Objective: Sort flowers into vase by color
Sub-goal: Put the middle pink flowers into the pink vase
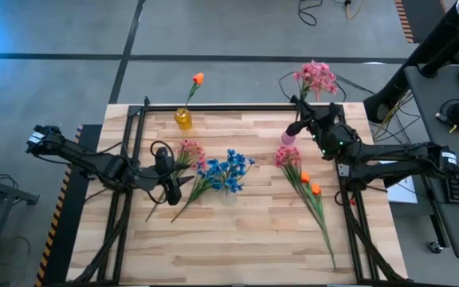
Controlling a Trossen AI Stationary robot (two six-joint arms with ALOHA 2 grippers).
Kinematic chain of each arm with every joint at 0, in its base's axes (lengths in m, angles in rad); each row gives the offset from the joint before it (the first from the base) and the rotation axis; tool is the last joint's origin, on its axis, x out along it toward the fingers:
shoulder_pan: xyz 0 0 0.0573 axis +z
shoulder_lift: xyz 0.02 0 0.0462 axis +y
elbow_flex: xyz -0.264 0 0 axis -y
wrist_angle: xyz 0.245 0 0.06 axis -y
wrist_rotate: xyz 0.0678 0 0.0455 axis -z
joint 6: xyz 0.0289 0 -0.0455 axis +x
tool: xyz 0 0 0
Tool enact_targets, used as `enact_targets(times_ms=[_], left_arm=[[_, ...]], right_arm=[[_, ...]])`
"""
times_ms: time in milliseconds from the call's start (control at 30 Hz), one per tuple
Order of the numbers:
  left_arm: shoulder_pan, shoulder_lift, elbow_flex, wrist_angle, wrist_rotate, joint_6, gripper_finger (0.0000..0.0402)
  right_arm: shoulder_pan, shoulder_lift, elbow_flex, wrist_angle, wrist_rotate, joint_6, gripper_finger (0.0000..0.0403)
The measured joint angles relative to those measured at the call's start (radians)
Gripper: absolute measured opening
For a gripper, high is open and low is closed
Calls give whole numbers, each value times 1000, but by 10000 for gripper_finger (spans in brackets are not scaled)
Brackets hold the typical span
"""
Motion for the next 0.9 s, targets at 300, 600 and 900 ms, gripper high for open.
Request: enact_targets(times_ms=[300,600,900], left_arm=[[0,0,0,0,0,0,175],[0,0,0,0,0,0,175],[0,0,0,0,0,0,175]], right_arm=[[-1,0,-6,0,0,-5,13],[-1,1,-6,0,0,-7,13],[-1,1,-6,16,1,-7,13]])
